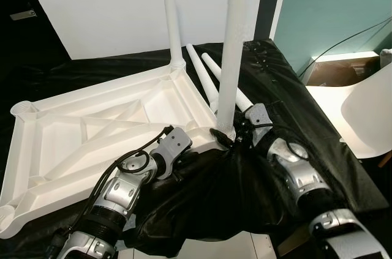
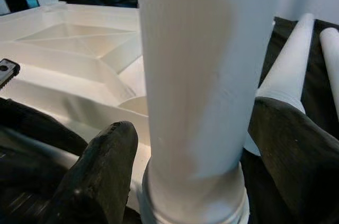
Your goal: Building children table
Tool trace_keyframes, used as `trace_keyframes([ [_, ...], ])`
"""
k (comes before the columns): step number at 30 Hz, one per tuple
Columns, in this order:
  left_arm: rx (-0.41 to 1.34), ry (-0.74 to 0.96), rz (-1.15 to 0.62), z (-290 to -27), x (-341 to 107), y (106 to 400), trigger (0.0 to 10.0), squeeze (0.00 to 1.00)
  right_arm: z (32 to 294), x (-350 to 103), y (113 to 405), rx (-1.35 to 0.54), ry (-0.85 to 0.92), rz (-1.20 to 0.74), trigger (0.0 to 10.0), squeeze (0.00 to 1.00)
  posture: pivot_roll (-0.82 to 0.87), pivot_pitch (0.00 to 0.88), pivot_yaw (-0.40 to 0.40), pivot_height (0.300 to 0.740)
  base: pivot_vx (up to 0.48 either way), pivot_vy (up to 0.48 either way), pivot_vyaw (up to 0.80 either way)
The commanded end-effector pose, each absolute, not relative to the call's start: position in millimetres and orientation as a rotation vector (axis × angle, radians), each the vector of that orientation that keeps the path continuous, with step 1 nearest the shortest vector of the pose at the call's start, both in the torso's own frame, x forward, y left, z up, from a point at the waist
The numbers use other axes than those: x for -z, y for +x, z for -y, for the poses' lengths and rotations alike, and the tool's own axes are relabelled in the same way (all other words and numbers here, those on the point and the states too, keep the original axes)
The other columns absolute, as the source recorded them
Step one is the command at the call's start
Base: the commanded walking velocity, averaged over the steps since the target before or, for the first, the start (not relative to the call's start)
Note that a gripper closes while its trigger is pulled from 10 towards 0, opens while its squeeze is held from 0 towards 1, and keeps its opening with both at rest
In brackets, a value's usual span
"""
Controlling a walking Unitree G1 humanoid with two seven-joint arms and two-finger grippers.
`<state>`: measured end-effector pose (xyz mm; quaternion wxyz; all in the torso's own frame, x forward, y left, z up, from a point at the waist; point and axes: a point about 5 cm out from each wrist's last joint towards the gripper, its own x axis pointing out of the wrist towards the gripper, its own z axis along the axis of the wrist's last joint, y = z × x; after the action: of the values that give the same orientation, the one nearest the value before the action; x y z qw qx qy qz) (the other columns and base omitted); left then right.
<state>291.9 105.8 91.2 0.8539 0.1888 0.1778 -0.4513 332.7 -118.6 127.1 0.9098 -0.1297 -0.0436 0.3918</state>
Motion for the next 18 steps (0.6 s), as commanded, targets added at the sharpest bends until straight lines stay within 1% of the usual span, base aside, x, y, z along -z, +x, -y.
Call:
trace_keyframes([
  [1,1.004,0.378,-0.560,-111,-56,273,10.0,0.00,122,-130,336,-0.846,-0.295,0.076,2.9,0.00,0.00,0.000,0.027,0.740,0.000,0.000,0.00],
  [2,1.003,0.378,-0.560,-111,-56,272,10.0,0.00,124,-130,338,-0.872,-0.316,0.051,0.0,0.00,0.00,0.000,0.026,0.740,0.000,0.000,0.00],
  [8,1.001,0.378,-0.561,-112,-55,272,10.0,0.00,129,-130,340,-0.909,-0.329,0.002,0.0,0.00,0.01,0.000,0.023,0.740,0.000,0.000,0.00],
  [12,0.998,0.373,-0.561,-112,-55,271,10.0,0.00,134,-130,344,-0.896,-0.263,-0.030,0.0,0.00,0.01,0.000,0.021,0.740,0.000,0.000,0.00],
  [15,0.997,0.371,-0.560,-112,-55,270,10.0,0.00,127,-118,339,-0.829,-0.280,-0.043,0.0,0.00,0.02,0.000,0.014,0.740,0.000,0.000,0.00],
  [17,0.996,0.371,-0.559,-112,-55,270,10.0,0.00,123,-109,335,-0.752,-0.270,-0.057,0.0,0.00,0.02,0.000,0.014,0.740,0.000,0.000,0.00],
  [18,0.996,0.371,-0.559,-112,-55,270,10.0,0.00,123,-109,335,-0.752,-0.270,-0.057,0.0,0.00,0.02,0.000,0.014,0.740,0.000,0.000,0.00],
])
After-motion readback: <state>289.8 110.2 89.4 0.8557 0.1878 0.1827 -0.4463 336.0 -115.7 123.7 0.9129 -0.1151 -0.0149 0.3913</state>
